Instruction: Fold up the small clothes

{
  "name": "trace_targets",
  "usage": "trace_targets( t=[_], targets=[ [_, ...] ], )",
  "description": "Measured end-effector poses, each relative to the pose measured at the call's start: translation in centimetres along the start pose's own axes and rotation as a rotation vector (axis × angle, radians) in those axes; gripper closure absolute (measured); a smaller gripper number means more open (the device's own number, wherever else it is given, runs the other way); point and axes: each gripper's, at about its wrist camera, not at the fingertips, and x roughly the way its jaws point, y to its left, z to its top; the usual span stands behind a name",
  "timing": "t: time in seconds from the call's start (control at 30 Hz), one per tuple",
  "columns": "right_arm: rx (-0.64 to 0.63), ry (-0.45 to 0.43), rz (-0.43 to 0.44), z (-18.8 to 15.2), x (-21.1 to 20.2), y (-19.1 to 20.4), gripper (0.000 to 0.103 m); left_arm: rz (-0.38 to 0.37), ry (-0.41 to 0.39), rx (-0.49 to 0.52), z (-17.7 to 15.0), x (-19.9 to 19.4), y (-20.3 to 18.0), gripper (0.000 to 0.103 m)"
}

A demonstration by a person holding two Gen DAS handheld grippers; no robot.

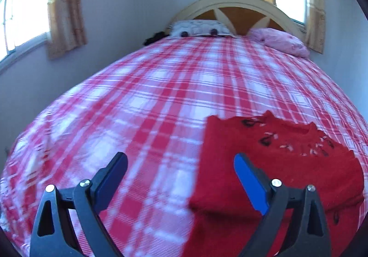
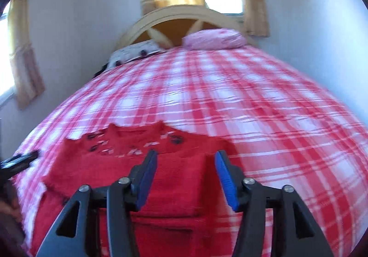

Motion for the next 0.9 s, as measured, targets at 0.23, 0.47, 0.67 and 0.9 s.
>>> trace_targets(
  t=[0.23,0.47,0.67,0.9],
  targets=[
    [-0.016,0.168,-0.051,-3.3,6.7,-0.9,0.068,0.046,0.150,0.011,-2.1,5.8,-2.7,0.017],
    [0.019,0.167,-0.045,-3.3,7.2,-1.4,0.066,-0.040,0.222,-0.152,-2.7,7.6,0.0,0.000],
    [0.017,0.172,-0.037,-3.2,7.3,-1.3,0.065,-0.027,0.217,-0.134,-2.9,7.3,-0.8,0.000],
    [-0.033,0.073,0.053,-4.2,-0.8,-1.5,0.055,-0.145,0.157,-0.048,-2.1,3.6,1.3,0.009]
  ],
)
